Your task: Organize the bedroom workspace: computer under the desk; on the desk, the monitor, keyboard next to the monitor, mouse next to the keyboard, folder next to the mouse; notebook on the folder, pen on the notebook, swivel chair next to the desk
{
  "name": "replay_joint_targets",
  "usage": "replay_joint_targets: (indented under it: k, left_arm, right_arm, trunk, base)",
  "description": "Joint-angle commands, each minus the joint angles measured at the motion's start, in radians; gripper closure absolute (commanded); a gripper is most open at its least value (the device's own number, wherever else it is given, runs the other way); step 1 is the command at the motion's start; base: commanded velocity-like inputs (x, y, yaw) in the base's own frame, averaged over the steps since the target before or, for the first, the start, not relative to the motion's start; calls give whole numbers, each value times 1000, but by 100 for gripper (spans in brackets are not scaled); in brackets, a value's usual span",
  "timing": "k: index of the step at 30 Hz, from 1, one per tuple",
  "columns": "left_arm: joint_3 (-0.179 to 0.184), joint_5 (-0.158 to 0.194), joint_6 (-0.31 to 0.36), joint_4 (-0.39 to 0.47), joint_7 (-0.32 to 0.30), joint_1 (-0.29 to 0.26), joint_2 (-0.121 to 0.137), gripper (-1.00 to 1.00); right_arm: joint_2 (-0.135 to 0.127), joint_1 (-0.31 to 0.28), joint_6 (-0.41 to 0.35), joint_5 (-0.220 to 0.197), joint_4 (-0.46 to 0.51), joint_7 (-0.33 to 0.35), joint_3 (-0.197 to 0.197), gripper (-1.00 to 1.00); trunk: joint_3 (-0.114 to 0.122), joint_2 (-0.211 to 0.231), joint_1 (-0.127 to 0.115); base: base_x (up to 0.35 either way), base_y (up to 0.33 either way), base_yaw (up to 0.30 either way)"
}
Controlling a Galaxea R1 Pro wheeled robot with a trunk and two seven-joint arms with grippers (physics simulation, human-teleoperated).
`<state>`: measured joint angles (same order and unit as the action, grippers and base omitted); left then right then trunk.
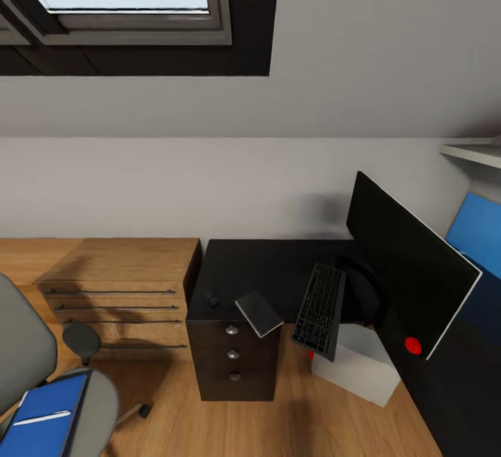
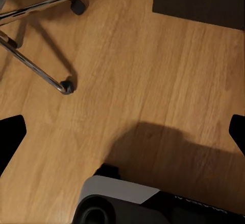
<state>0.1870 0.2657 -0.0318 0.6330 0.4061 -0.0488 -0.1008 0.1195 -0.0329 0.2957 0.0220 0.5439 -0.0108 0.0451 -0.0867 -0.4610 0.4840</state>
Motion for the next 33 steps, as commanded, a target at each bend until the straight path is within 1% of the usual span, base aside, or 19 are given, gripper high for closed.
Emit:
replay_joint_targets:
  k: [1, 10, 14, 15, 19, 26, 33]
  left_arm:
    - [6, 10, -4, 1, 8, -1, 1, -100]
    - [5, 10, -10, 0, 8, -1, 3, -100]
    - [4, 11, -43, 1, 7, -1, 3, -100]
    - [4, 12, -63, 0, 7, -1, 4, -100]
    - [3, 13, -90, -1, 8, -1, 4, -100]
    - [3, 14, -101, -15, 8, -1, 4, -100]
    - [3, 13, -101, -29, 8, -1, 4, -100]
  right_arm:
    - [0, -1, 4, 2, -4, -1, 1, -100]
    - [2, -1, 7, 3, -12, 0, 1, -100]
    - [2, -1, 7, 2, -12, 0, 1, -100]
    - [2, -1, 7, 1, -12, 0, 2, -100]
    - [2, -1, 7, 1, -13, 0, 2, -100]
    - [2, -1, 7, 1, -13, 1, 2, -100]
    - [1, -1, 7, 5, -40, 3, 3, -100]
  trunk:
    - [-3, -2, 0]
    - [-4, -2, 0]
    - [9, 26, -15]
    - [12, 33, -19]
    - [24, 61, -34]
    - [24, 61, -34]
    - [24, 61, -34]
  base:
    - [0, 0, -125]
    - [0, 0, -11]
    - [0, 0, 0]
    - [0, 0, 0]
    - [0, 0, 0]
    - [0, 0, 0]
    - [0, 0, 0]
